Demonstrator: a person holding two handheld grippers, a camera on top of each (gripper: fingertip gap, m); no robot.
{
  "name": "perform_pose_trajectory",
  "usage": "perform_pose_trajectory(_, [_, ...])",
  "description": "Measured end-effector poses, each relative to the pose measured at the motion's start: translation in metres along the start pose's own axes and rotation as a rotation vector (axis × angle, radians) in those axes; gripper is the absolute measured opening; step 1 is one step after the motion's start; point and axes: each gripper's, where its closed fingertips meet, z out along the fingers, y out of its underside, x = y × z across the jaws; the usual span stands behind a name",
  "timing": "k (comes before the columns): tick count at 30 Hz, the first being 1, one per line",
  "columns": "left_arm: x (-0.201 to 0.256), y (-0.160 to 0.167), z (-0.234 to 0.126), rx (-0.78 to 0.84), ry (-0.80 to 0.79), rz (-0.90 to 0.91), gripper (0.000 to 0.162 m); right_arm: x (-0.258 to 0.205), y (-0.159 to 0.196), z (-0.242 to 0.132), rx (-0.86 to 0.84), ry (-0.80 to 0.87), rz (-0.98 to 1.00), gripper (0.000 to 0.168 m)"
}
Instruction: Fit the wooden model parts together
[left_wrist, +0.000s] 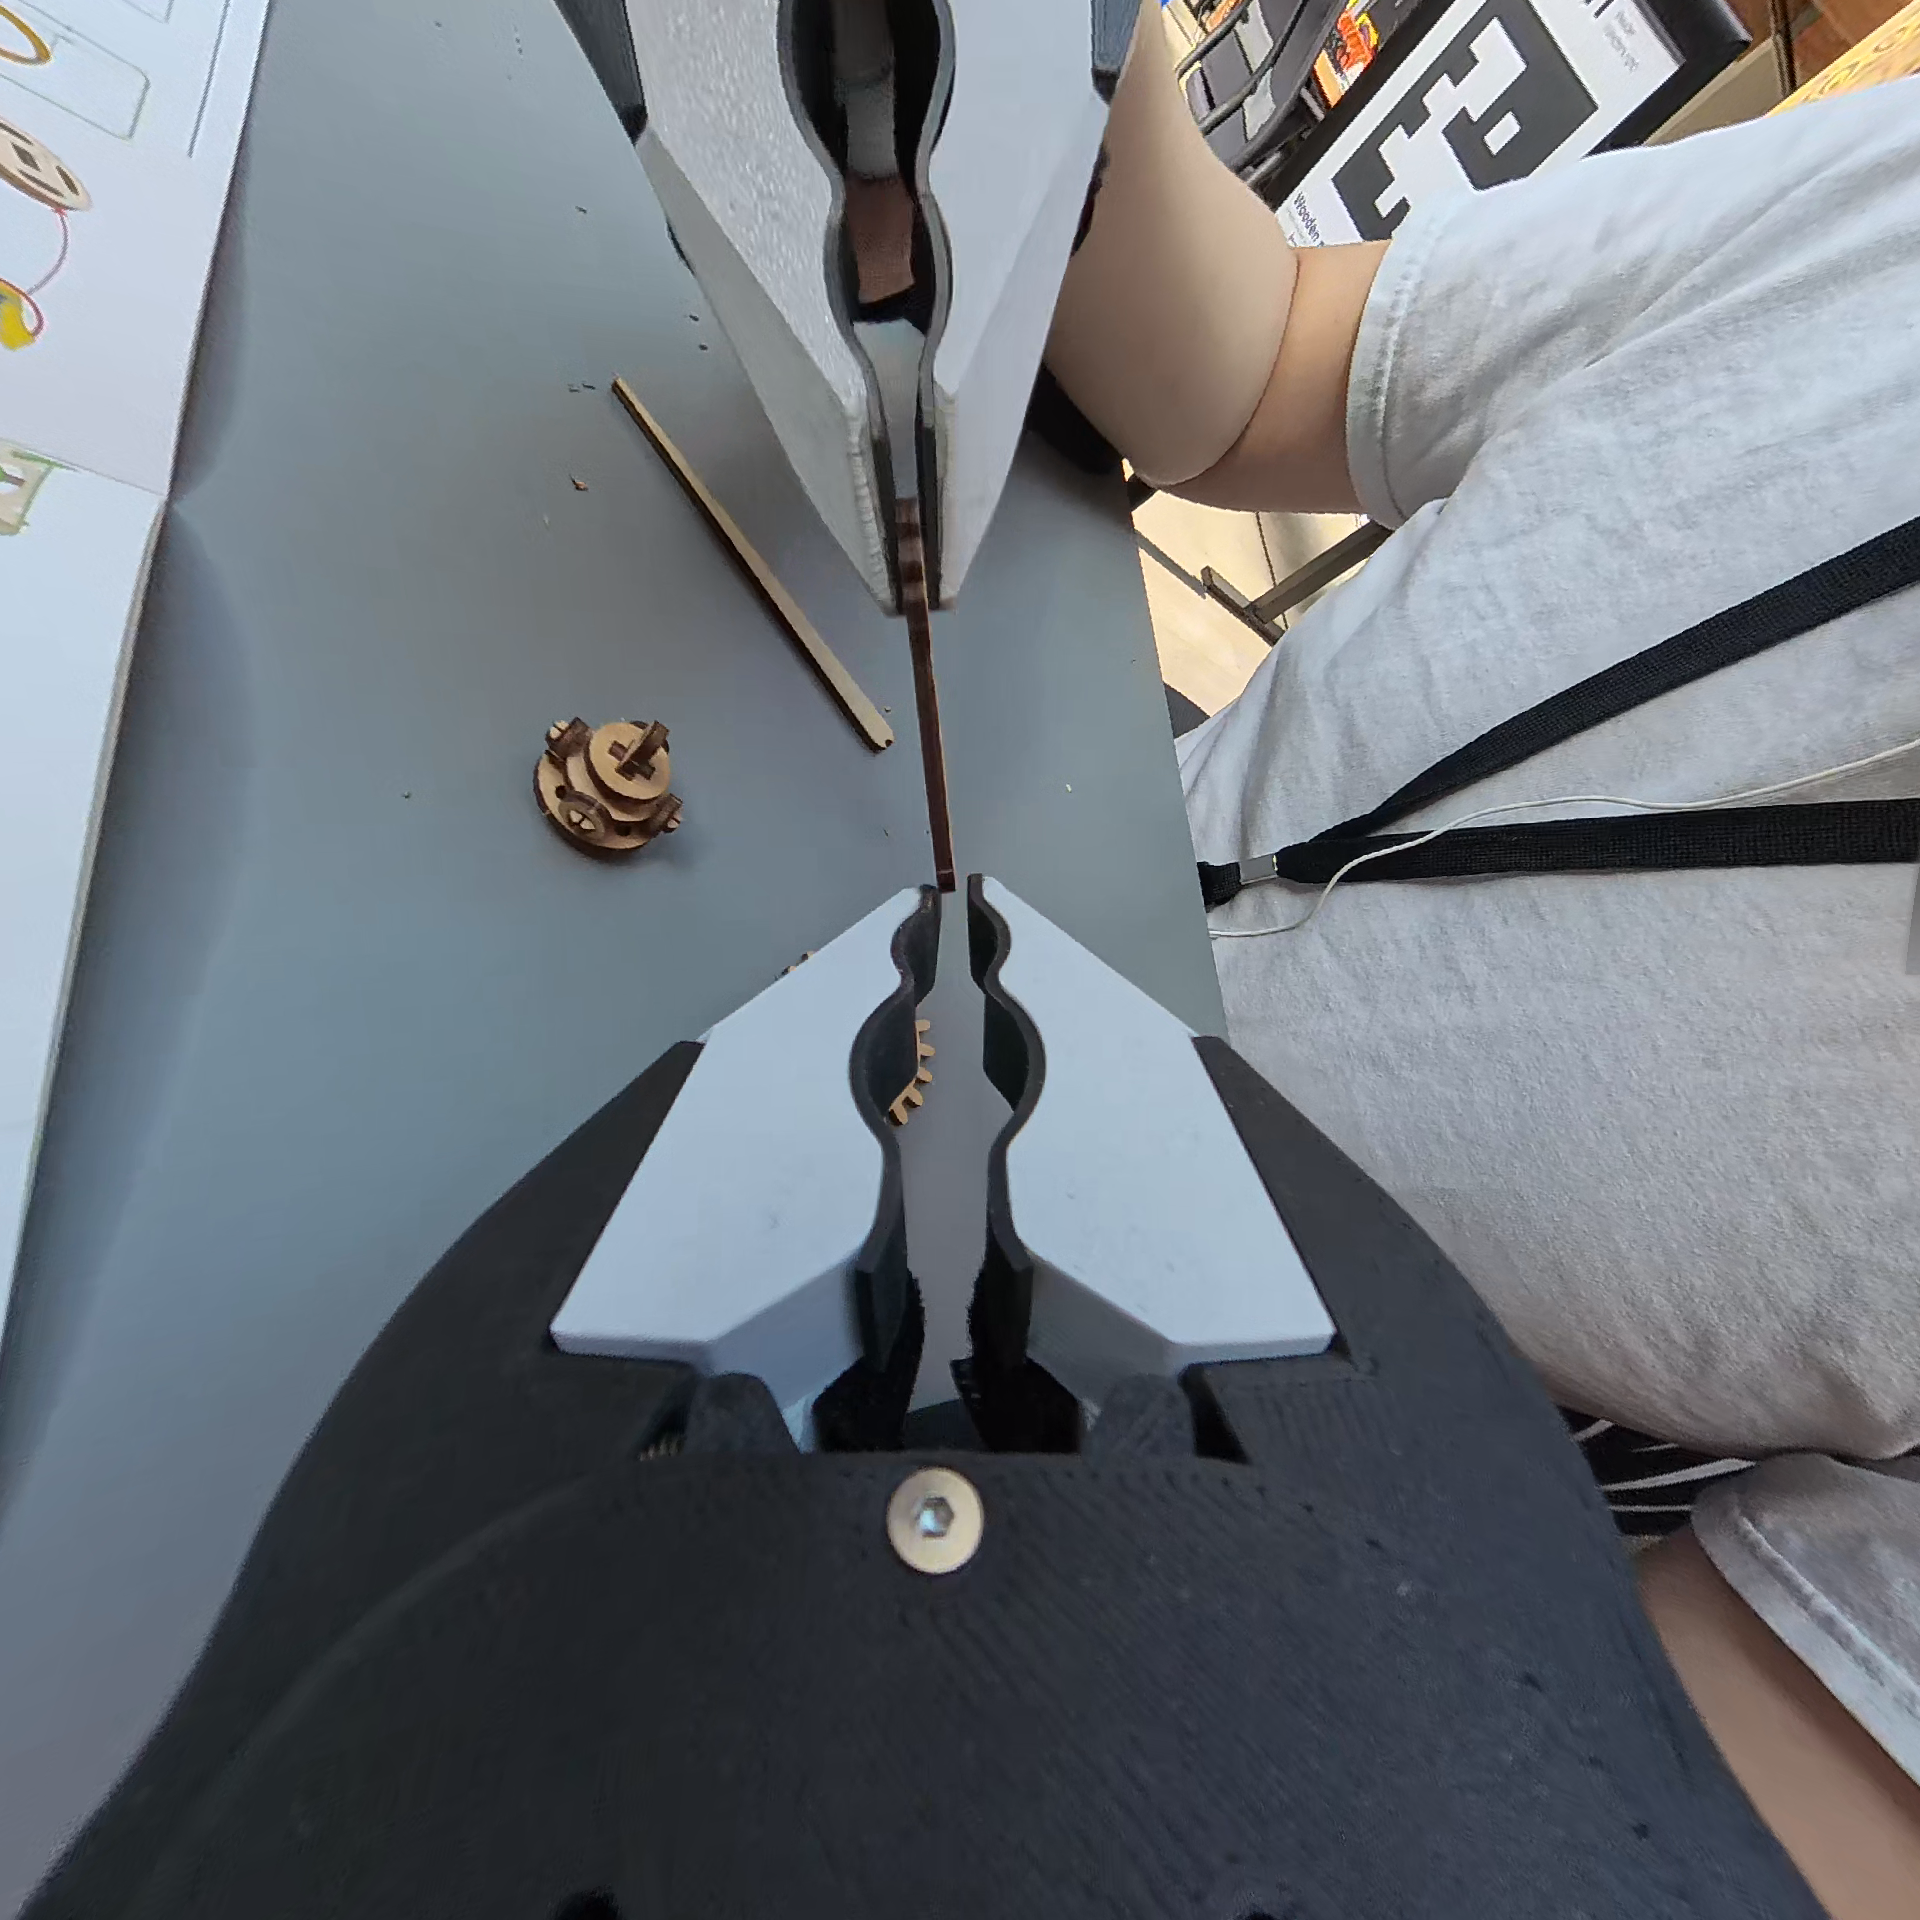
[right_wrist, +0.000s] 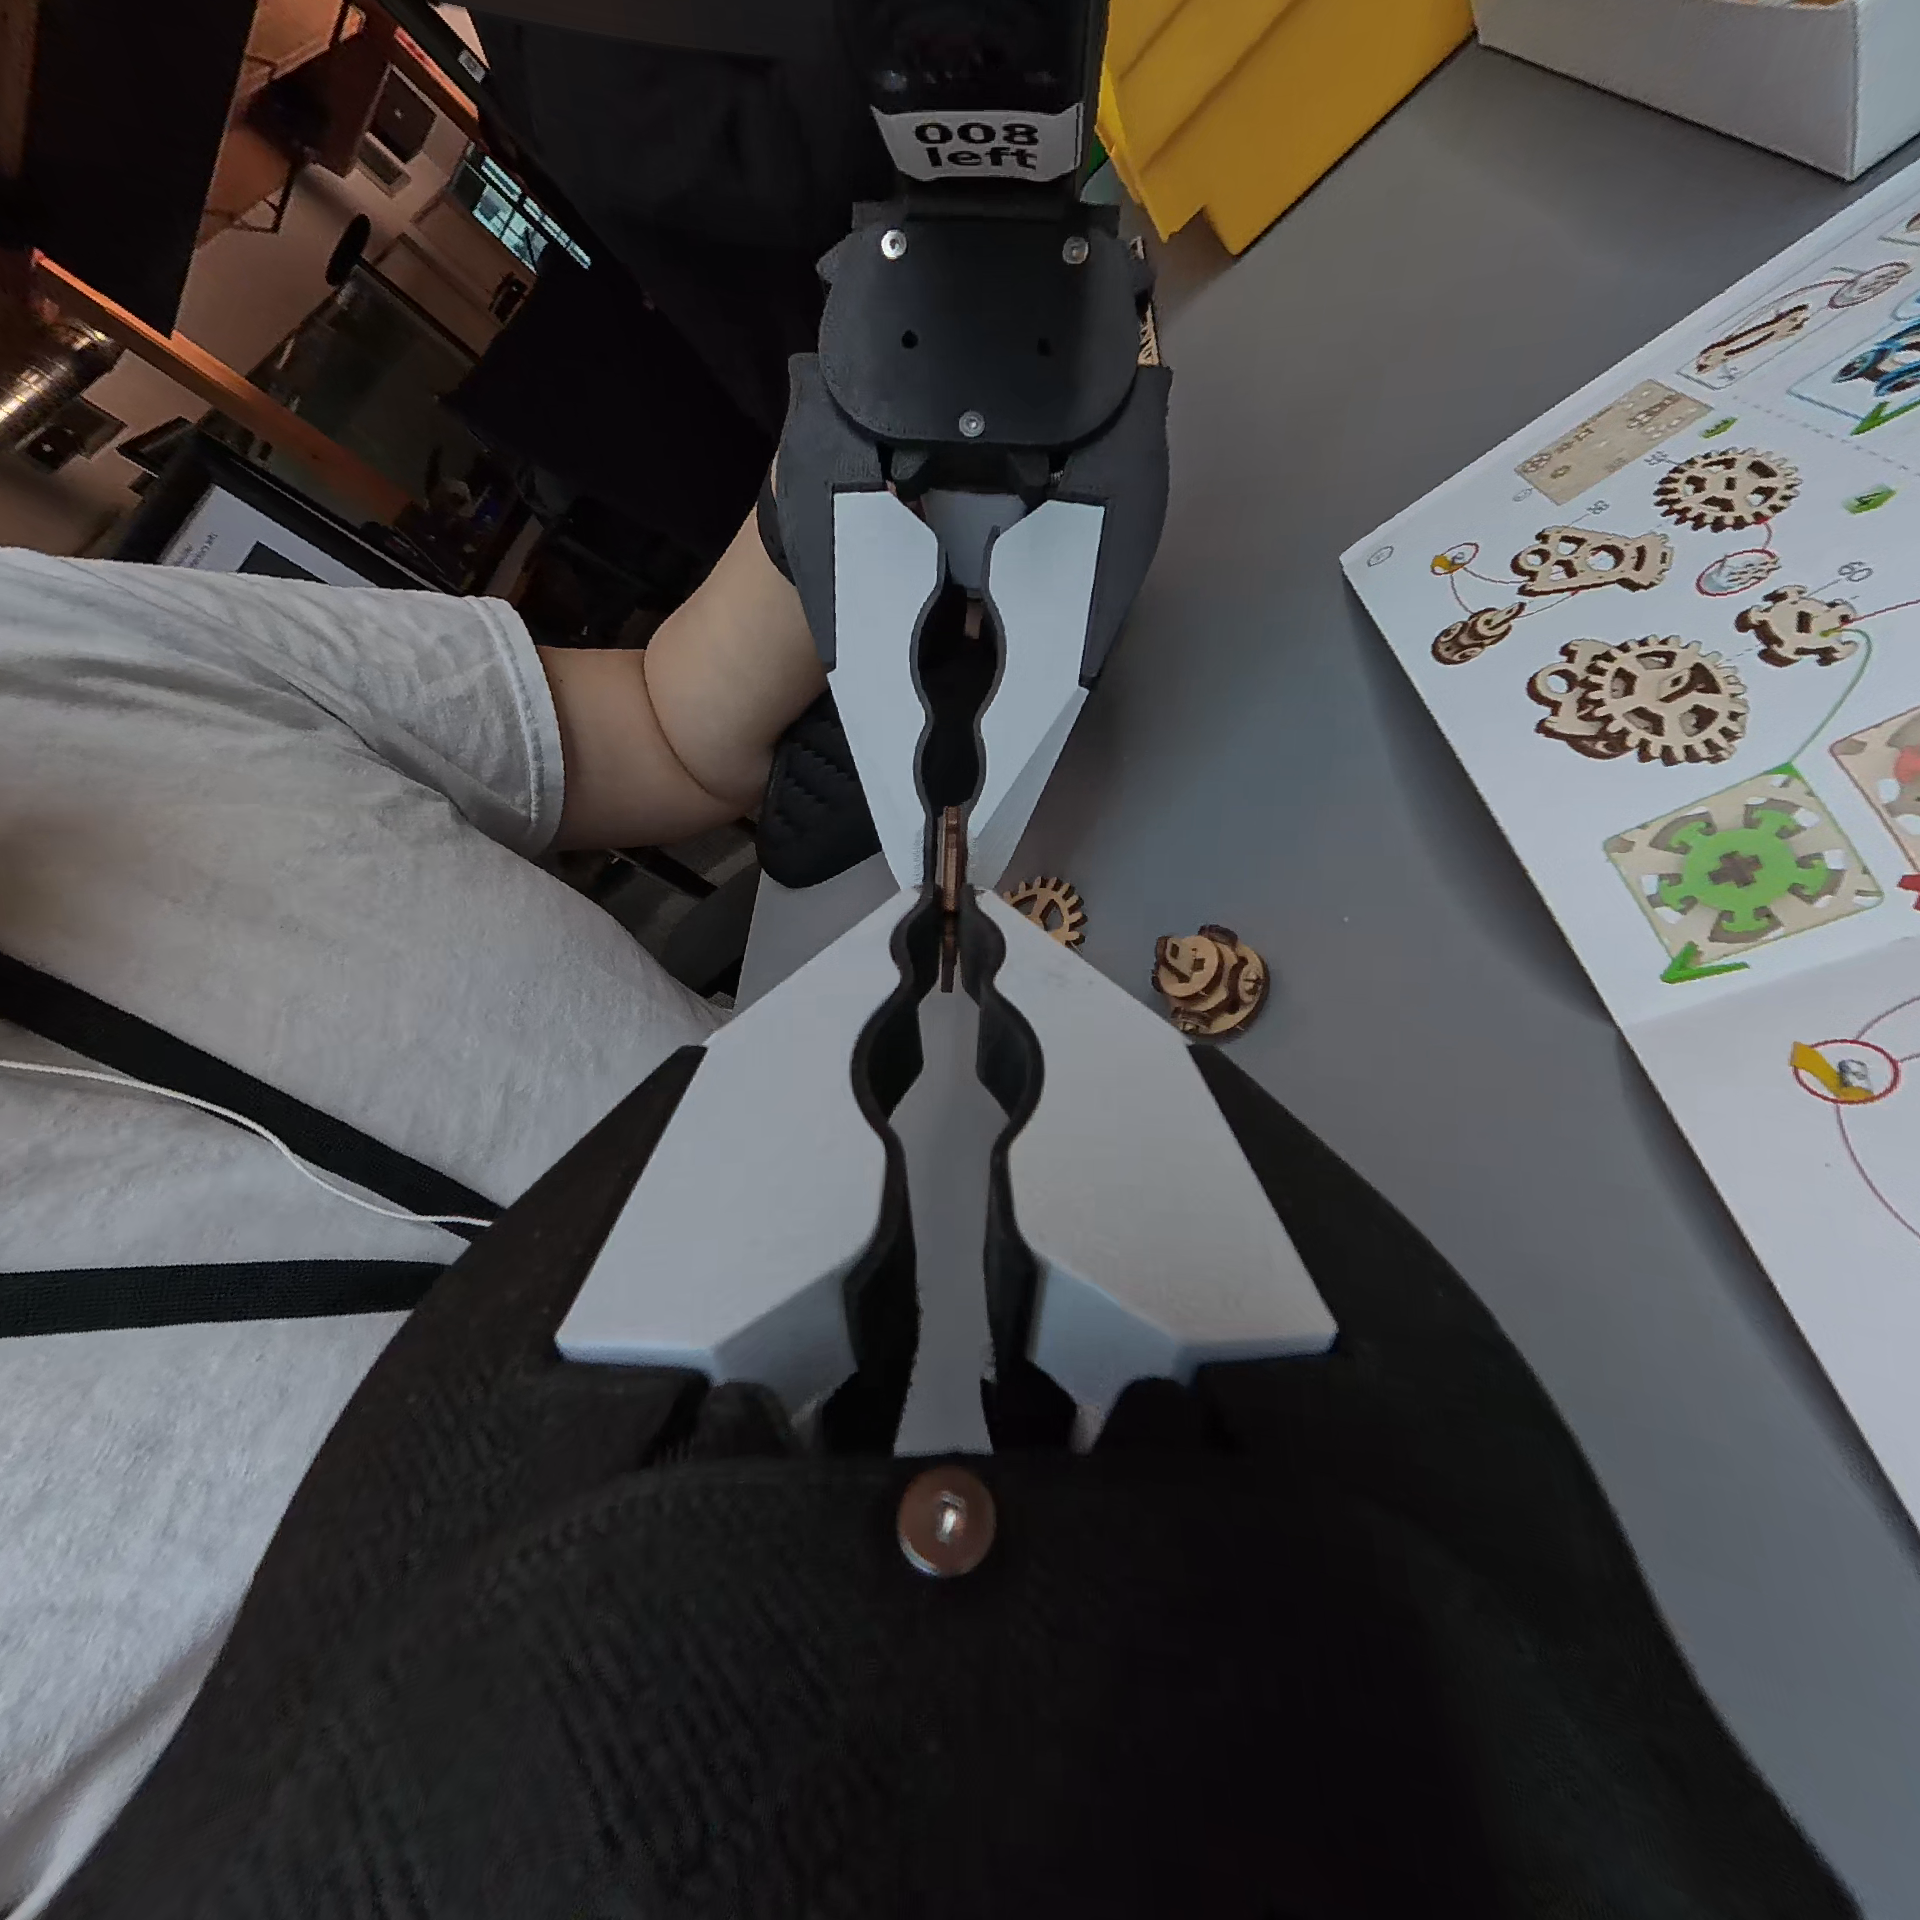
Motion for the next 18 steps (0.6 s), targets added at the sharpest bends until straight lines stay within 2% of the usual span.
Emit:
perform_pose_trajectory(5, [0.000, -0.003, -0.002, 0.019, 0.006, -0.004, 0.004, 0.007, -0.011, -0.011, 0.076, 0.007, 0.021, 0.001])
perform_pose_trajectory(10, [-0.011, -0.012, -0.015, 0.086, -0.074, 0.041, 0.003, 0.011, -0.033, -0.032, 0.228, 0.030, 0.001, 0.001])
perform_pose_trajectory(14, [-0.017, -0.022, -0.024, 0.157, -0.105, 0.057, 0.004, 0.017, -0.034, -0.037, 0.249, 0.021, 0.028, 0.001])
perform_pose_trajectory(18, [-0.016, -0.041, -0.034, 0.283, -0.114, 0.062, 0.026, 0.015, -0.030, -0.029, 0.238, -0.019, 0.052, 0.001])
